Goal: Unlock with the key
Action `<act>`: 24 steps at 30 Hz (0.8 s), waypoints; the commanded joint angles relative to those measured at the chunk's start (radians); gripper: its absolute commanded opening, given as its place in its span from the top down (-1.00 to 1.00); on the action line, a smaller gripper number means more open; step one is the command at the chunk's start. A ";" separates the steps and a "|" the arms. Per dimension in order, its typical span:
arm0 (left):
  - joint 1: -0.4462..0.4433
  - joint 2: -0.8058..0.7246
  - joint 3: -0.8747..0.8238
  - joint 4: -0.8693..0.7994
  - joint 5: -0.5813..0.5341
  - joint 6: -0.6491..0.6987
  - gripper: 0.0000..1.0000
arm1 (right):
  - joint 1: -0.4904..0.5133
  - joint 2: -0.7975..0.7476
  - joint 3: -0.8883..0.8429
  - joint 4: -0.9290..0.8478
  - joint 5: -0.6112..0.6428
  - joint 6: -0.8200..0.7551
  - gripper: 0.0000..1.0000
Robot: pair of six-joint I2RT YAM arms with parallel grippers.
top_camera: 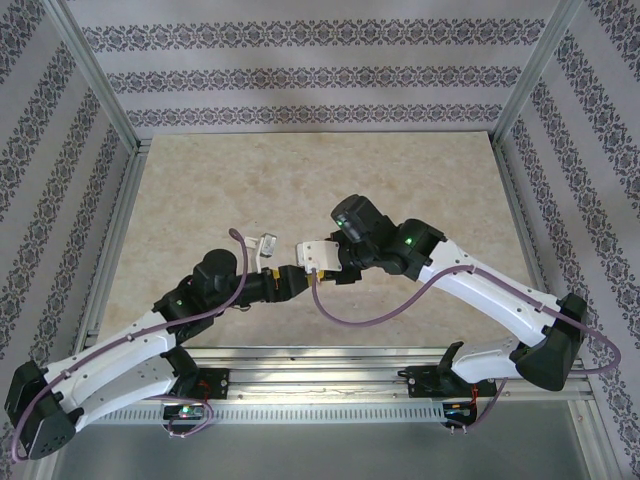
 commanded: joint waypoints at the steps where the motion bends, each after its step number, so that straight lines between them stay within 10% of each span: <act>1: 0.017 0.038 -0.018 0.148 0.027 -0.149 -0.87 | 0.016 -0.022 -0.018 0.020 0.010 -0.015 1.00; 24: 0.023 0.146 0.013 0.193 0.019 -0.126 -0.12 | 0.038 -0.028 -0.028 -0.014 -0.086 0.043 1.00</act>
